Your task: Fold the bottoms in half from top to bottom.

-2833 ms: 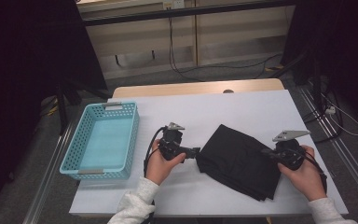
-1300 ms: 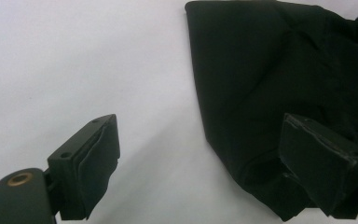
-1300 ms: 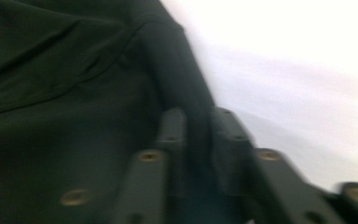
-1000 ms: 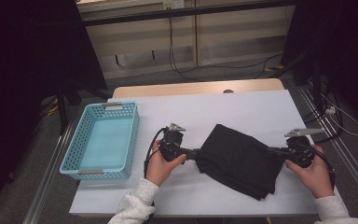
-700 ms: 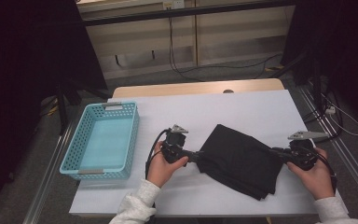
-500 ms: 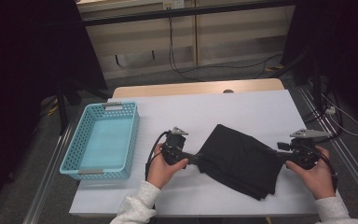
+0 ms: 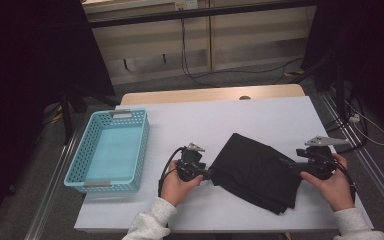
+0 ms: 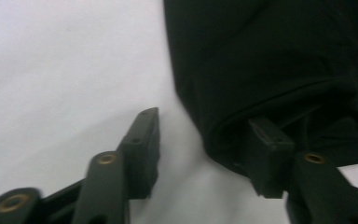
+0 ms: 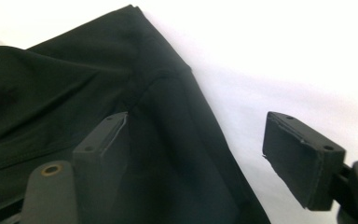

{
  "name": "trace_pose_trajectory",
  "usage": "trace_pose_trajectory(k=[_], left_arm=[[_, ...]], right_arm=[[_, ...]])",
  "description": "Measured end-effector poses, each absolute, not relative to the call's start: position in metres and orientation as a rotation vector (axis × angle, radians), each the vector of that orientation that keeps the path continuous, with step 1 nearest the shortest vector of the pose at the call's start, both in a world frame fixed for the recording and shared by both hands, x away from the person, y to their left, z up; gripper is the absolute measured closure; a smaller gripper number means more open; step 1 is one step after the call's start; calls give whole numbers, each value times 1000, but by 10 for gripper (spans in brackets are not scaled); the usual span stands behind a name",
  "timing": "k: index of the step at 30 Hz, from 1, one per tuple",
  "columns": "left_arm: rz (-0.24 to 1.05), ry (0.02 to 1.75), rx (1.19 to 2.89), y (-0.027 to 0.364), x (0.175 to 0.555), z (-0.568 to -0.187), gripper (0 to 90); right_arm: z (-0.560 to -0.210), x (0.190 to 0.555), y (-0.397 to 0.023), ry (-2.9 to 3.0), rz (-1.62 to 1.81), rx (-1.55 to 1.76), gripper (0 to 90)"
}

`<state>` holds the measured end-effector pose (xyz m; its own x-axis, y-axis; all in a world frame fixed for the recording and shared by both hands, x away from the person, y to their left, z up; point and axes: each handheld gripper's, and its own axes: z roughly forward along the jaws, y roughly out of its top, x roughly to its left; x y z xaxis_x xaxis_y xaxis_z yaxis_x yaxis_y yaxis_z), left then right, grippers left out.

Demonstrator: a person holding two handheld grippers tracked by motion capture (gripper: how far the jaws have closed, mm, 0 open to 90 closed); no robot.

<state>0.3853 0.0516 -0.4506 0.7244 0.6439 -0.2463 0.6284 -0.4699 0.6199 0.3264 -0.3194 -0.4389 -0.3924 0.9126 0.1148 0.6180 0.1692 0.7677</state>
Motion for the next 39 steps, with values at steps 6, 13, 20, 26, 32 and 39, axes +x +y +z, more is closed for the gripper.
trace_pose_trajectory(k=[6, 13, 20, 26, 32, 39], left_arm=[[-78, 991, 2208, 52, 386, -451, 760], [-124, 1031, 2209, 56, 390, -448, 850], [-114, 1055, 2192, 63, 398, -446, 856], [-104, 1075, 2176, 72, 407, -444, 857], [-82, 1090, 2170, 75, 417, -442, 858], [-61, 1115, 2150, 84, 433, -437, 857]], right_arm=[[-440, 327, -319, 2076, 1070, 1454, 202], [-440, 322, -318, 2093, 1060, 1438, 192], [-439, 320, -312, 2095, 1079, 1406, 185], [-439, 316, -313, 2087, 1077, 1406, 183], [-439, 311, -315, 2076, 1090, 1395, 177], [-438, 308, -319, 2059, 1099, 1408, 174]])
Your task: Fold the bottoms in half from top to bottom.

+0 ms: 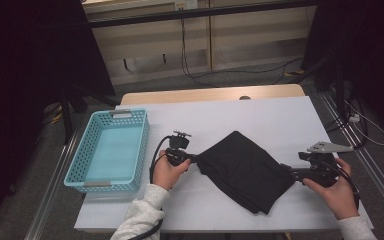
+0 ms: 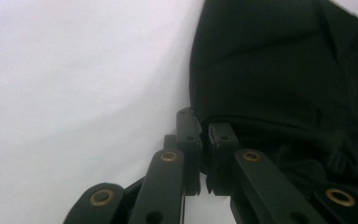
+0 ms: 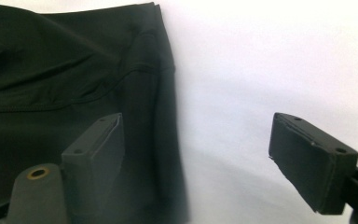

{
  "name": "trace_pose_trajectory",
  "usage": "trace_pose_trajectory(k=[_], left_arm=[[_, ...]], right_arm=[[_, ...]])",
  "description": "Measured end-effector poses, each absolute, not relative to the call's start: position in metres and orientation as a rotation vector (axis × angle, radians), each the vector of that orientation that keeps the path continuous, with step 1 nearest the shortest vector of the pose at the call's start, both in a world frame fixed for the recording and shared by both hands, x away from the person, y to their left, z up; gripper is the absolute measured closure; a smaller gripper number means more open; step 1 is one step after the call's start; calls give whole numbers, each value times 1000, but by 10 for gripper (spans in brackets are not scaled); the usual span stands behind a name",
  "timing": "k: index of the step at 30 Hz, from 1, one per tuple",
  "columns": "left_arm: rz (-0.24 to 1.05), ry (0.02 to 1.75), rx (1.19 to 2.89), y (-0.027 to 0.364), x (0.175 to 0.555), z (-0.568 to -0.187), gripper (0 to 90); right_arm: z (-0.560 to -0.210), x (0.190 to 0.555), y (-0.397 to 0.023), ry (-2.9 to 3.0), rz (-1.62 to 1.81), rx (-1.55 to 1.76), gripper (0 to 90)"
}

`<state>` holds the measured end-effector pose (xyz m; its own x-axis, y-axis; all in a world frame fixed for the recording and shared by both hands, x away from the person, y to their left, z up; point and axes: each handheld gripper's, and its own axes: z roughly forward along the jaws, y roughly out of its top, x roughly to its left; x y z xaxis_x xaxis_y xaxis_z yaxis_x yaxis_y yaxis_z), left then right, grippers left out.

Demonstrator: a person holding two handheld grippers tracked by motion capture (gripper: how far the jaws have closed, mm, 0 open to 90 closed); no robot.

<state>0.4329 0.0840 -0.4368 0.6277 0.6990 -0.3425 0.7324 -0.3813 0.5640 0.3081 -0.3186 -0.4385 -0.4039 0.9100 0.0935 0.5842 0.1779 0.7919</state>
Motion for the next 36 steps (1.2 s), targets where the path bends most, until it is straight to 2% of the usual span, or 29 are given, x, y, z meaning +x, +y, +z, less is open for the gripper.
trace_pose_trajectory(k=[23, 26, 28, 30, 32, 36], left_arm=[[33, 1296, 2077, 97, 498, -426, 845], [79, 1345, 2088, 101, 498, -429, 688], [124, 1366, 2079, 105, 494, -428, 500], [141, 1371, 2070, 107, 488, -428, 407], [151, 1381, 2070, 107, 482, -427, 276], [201, 1364, 2065, 109, 467, -424, 192]], right_arm=[[-443, 305, -303, 2089, 1104, 1387, 172], [-444, 305, -300, 2091, 1100, 1383, 172], [-444, 305, -297, 2090, 1104, 1382, 172], [-443, 305, -295, 2087, 1110, 1384, 172], [-444, 305, -291, 2089, 1122, 1398, 172], [-443, 304, -280, 2076, 1136, 1410, 173]])
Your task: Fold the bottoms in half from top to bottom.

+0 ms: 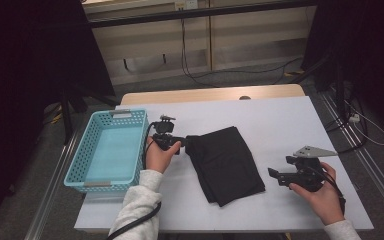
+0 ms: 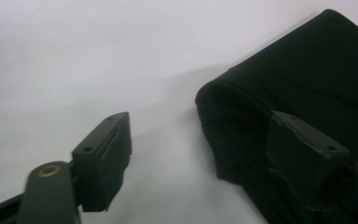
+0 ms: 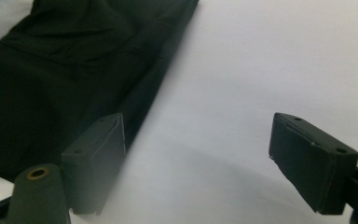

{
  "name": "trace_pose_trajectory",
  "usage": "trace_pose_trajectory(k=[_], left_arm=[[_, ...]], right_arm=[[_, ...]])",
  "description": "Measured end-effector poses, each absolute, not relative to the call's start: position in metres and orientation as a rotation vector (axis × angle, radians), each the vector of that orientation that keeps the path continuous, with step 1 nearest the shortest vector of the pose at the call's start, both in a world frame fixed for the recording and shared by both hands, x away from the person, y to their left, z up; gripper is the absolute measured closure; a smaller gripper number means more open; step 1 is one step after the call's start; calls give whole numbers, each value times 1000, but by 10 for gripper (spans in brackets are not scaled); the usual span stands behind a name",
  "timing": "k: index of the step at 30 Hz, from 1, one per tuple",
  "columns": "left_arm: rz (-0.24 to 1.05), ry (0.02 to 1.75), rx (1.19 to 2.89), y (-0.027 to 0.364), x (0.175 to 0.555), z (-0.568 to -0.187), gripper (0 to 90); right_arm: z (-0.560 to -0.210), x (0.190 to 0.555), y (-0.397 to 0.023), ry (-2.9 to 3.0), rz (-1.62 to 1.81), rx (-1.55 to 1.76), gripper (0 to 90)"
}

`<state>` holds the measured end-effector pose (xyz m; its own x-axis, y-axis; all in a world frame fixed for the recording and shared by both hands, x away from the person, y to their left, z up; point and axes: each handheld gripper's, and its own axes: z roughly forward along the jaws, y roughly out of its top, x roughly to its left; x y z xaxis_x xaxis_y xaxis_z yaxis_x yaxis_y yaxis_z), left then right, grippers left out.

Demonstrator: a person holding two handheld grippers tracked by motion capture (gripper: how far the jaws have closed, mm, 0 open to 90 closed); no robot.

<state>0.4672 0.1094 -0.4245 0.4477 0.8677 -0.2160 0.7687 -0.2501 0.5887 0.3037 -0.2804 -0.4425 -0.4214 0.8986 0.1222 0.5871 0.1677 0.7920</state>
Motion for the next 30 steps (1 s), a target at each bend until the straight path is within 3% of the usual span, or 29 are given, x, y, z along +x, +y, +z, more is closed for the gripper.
trace_pose_trajectory(k=[5, 17, 30], left_arm=[[194, 1330, 2080, 112, 452, -425, 142], [206, 1252, 2136, 107, 436, -427, 132], [202, 1216, 2122, 99, 432, -423, 131]], right_arm=[[-442, 306, -260, 2088, 1176, 1395, 208], [-460, 327, -222, 2170, 1096, 1406, 297], [-467, 317, -211, 2157, 1025, 1431, 291]])
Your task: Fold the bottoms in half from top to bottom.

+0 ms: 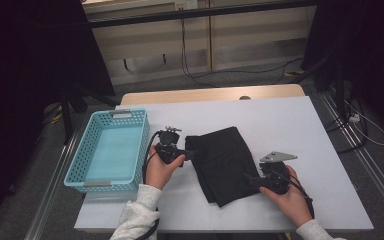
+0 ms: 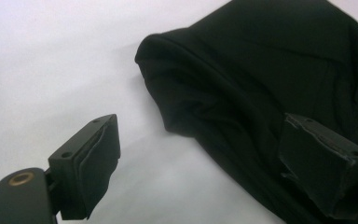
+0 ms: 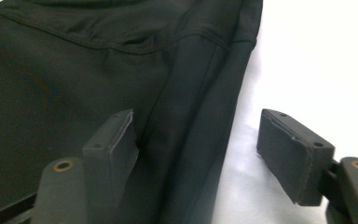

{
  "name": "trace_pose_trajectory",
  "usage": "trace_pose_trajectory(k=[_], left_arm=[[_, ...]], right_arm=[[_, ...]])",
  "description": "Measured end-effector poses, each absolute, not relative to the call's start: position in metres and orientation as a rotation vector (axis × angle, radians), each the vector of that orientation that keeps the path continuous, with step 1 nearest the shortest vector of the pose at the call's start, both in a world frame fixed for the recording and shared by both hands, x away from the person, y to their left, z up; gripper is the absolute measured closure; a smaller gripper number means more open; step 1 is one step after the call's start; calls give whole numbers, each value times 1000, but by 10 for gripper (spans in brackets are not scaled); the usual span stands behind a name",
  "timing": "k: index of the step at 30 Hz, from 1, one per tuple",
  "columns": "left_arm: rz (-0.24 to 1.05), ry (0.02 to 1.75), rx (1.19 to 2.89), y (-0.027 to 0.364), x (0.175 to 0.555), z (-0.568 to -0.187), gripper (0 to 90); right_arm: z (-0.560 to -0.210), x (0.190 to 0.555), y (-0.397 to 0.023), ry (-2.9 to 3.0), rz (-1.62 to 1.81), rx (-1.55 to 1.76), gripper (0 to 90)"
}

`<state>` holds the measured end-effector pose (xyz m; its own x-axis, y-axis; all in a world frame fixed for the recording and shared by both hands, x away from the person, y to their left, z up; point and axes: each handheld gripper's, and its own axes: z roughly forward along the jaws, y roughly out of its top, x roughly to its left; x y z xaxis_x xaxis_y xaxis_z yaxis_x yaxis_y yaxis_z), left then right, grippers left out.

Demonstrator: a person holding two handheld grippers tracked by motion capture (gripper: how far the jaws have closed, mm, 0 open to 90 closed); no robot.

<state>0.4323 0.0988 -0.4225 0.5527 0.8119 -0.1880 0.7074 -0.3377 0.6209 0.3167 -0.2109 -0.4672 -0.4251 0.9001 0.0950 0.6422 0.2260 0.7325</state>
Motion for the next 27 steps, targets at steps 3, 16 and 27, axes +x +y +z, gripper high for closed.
trace_pose_trajectory(k=[3, 16, 27], left_arm=[[209, 1201, 2122, 97, 432, -421, 133], [231, 1189, 2119, 93, 431, -419, 132], [217, 1211, 2117, 92, 440, -423, 106]], right_arm=[[-467, 315, -209, 2154, 1025, 1438, 356], [-466, 314, -199, 2142, 1055, 1461, 696], [-464, 312, -192, 2153, 1065, 1436, 781]])
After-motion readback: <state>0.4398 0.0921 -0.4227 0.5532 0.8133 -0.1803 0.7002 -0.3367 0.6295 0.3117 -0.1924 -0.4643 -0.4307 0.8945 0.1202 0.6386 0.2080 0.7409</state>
